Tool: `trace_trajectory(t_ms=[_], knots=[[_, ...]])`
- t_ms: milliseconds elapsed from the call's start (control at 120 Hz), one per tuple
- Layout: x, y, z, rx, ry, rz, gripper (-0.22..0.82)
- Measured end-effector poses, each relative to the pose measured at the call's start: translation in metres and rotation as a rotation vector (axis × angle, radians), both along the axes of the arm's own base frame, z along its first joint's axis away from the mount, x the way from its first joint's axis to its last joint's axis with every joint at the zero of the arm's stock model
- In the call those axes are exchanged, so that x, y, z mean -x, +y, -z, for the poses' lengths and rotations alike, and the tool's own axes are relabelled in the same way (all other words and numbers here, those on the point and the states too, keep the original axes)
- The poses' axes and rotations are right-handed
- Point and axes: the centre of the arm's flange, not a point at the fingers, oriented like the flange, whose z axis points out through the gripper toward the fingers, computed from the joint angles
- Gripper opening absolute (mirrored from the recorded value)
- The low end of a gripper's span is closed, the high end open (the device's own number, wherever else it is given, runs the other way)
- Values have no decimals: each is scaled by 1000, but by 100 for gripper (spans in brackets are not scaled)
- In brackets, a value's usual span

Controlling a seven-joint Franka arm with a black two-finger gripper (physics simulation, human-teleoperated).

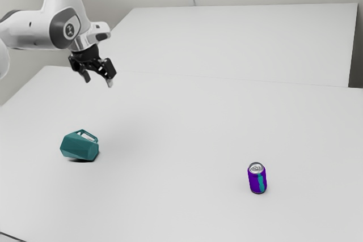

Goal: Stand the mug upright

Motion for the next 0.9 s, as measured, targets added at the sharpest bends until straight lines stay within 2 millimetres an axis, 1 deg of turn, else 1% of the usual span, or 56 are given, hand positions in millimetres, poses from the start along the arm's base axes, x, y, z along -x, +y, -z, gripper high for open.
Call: trace_trajectory(t_ms=[75, 142, 225, 292, 358, 425, 525, 600, 692, 800, 900], knots=[[2, 2, -2, 8, -5, -2, 60], [5, 12, -5, 25, -15, -16, 60], [13, 40, -3, 66, -12, -69, 60], [23, 68, 1, 109, 0, -121, 60], [32, 90, 6, 157, 16, -160, 60], [41, 108, 15, 204, 31, -183, 60], [58, 128, 35, 279, 57, -201, 60], [66, 144, 46, 318, 66, -201, 60], [71, 162, 62, 352, 78, -187, 60], [73, 174, 79, 381, 87, -152, 60], [75, 195, 96, 420, 93, -144, 60]])
